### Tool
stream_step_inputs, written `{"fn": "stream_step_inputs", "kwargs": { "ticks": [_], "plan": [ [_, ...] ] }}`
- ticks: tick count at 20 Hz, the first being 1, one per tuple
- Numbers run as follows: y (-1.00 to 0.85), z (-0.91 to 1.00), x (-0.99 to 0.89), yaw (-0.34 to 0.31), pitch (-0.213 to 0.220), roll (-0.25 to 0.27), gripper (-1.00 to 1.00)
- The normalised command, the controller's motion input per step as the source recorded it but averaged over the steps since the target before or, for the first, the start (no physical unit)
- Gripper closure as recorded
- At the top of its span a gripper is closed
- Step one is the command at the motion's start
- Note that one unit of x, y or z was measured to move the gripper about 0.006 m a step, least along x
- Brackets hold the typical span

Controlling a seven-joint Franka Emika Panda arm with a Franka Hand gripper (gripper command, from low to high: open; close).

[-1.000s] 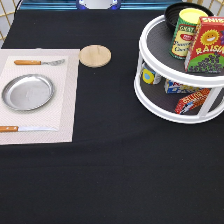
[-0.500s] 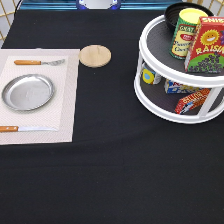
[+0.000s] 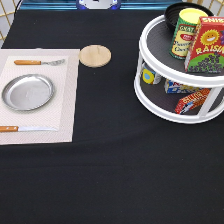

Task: Pick up the bowl from the lazy Susan and put bowl on the plate

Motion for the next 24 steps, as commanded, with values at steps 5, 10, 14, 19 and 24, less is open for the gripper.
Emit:
{"fn": "stream_step_inputs", "kwargs": {
  "ticks": [5,10,14,19,24],
  "plan": [
    [0.27,0.19,0.58,0.014,0.027,0.182,-1.00],
    [0.11,0.07,0.41,0.026,-0.002,0.224,-1.00],
    [0.05,-0.06,0.23,0.057,-0.068,0.170,-1.00],
    [0.01,-0.25,0.14,0.025,-0.054,0.138,-1.00],
    [0.12,-0.25,0.15,0.000,-0.017,0.102,-1.00]
  ]
}}
